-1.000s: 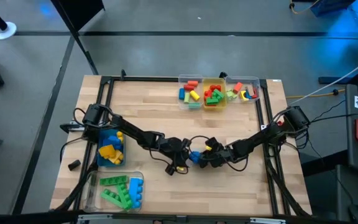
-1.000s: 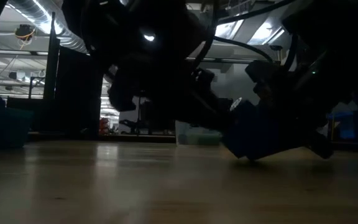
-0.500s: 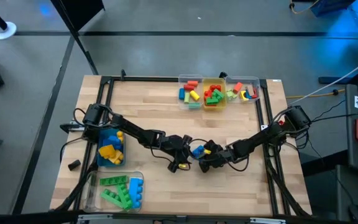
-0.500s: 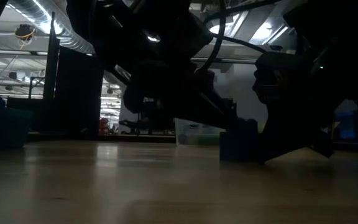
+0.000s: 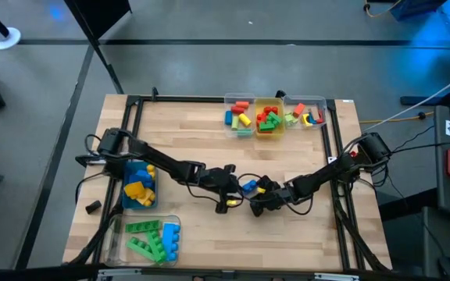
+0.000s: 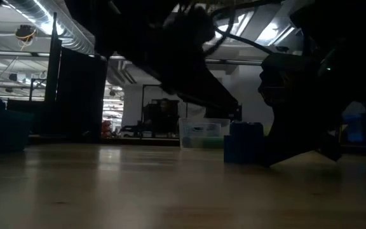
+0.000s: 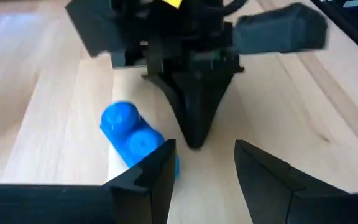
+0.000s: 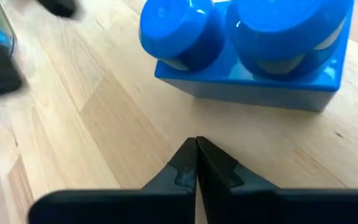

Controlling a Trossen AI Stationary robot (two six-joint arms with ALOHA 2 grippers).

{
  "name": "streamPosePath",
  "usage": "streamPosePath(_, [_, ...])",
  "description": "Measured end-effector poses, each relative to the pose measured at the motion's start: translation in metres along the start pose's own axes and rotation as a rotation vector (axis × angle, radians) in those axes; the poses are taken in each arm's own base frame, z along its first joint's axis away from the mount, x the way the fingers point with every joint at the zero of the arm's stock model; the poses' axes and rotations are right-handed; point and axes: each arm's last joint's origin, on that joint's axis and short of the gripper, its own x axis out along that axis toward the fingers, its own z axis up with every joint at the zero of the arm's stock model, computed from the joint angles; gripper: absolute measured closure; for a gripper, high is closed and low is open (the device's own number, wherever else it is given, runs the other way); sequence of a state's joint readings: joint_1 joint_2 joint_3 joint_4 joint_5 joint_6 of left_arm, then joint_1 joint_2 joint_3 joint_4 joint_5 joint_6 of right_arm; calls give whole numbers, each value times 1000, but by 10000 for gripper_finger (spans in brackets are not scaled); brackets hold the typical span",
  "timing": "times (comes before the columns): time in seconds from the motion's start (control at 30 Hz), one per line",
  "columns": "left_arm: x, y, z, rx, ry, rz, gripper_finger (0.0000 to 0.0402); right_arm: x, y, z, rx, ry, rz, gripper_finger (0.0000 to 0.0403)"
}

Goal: Sort blocks by size
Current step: Put the blue 2 stud game piece into the blue bin

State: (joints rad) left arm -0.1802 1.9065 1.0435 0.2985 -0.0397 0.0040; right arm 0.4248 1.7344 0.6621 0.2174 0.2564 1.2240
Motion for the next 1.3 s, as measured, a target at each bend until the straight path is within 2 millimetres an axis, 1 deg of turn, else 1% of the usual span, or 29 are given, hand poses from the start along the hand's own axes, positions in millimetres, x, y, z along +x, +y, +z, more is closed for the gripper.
streamPosePath(0.1, [-8,-1,3,-44,26,6,247,0,0,0,0,-2,-1,389])
streamPosePath(0.2, [-9,1,2,-152,38,59,247,0,0,0,0,-16,-2,389])
streamPosePath(0.3, [-3,2,-5,-259,59,117,247,0,0,1,1,-38,-9,389])
streamPosePath(0.4, [3,3,-12,-326,72,159,247,0,0,1,1,-56,-14,389])
streamPosePath(0.5, [8,3,-18,-340,80,163,247,0,0,1,2,-60,-13,389])
streamPosePath(0.6, [12,2,-23,-336,98,167,247,0,0,0,-21,-7,5,389])
streamPosePath(0.7, [14,0,-25,-307,105,164,247,-5,1,0,-53,51,7,389])
streamPosePath(0.87, [16,-3,-30,-260,129,158,247,-23,-4,3,-75,95,-67,389])
streamPosePath(0.93, [16,-3,-30,-262,128,159,246,-29,-6,5,-85,76,-111,389])
streamPosePath(1.03, [17,-2,-32,-265,130,168,246,-35,-11,6,-99,31,-186,389])
streamPosePath(1.2, [24,-1,-34,-269,98,194,246,-33,-15,10,-103,-108,-259,389])
streamPosePath(1.3, [29,-2,-36,-274,65,189,246,-31,-16,10,-107,-143,-275,389])
